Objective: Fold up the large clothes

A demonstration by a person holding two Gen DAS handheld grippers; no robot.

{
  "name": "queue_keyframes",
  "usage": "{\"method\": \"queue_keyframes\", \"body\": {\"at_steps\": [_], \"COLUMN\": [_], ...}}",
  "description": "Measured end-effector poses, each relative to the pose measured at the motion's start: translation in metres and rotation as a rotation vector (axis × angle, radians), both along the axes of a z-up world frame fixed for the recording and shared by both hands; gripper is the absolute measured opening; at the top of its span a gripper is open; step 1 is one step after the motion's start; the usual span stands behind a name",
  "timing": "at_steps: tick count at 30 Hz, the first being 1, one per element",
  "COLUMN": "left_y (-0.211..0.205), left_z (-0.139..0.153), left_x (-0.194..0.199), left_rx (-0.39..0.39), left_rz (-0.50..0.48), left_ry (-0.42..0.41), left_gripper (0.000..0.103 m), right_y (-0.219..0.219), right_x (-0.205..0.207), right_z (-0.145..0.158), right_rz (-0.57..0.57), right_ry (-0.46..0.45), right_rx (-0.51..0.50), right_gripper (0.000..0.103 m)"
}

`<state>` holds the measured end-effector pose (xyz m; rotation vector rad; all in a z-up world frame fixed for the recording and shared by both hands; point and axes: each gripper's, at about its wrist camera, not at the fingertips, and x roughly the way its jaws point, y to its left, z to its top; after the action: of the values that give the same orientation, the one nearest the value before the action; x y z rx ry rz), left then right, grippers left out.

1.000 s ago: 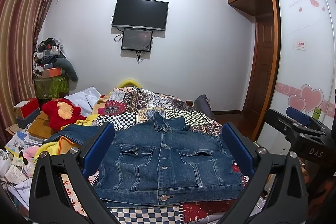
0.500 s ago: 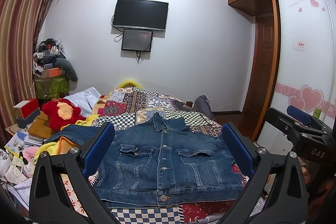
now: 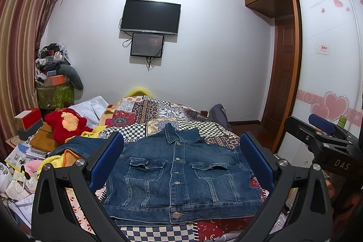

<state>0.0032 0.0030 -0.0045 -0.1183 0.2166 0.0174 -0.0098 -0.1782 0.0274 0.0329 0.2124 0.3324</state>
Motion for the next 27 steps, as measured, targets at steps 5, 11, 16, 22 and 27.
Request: {"method": "queue_keyframes", "body": {"at_steps": [5, 11, 16, 22, 27], "left_y": [0.004, 0.017, 0.044, 0.099, 0.158], "left_z": [0.0, -0.002, -0.009, -0.022, -0.041], "left_x": [0.002, 0.017, 0.046, 0.101, 0.15], "left_rx": [-0.015, -0.029, -0.05, -0.068, -0.101], "left_rz": [0.001, 0.013, 0.048, 0.117, 0.205], "left_ry": [0.009, 0.029, 0.069, 0.165, 0.277], "left_gripper": [0.103, 0.103, 0.103, 0.103, 0.103], "right_y": [-0.001, 0.006, 0.02, 0.04, 0.055], "right_x": [0.002, 0.017, 0.049, 0.116, 0.179], "right_z": [0.001, 0.0, -0.007, -0.019, -0.032], "right_rz": [0.011, 0.018, 0.004, -0.019, 0.048], "right_ry": [0.014, 0.032, 0.054, 0.152, 0.284], "right_rx": [0.006, -0.005, -0.036, -0.082, -0.112], "right_gripper": [0.103, 0.103, 0.103, 0.103, 0.103]}}
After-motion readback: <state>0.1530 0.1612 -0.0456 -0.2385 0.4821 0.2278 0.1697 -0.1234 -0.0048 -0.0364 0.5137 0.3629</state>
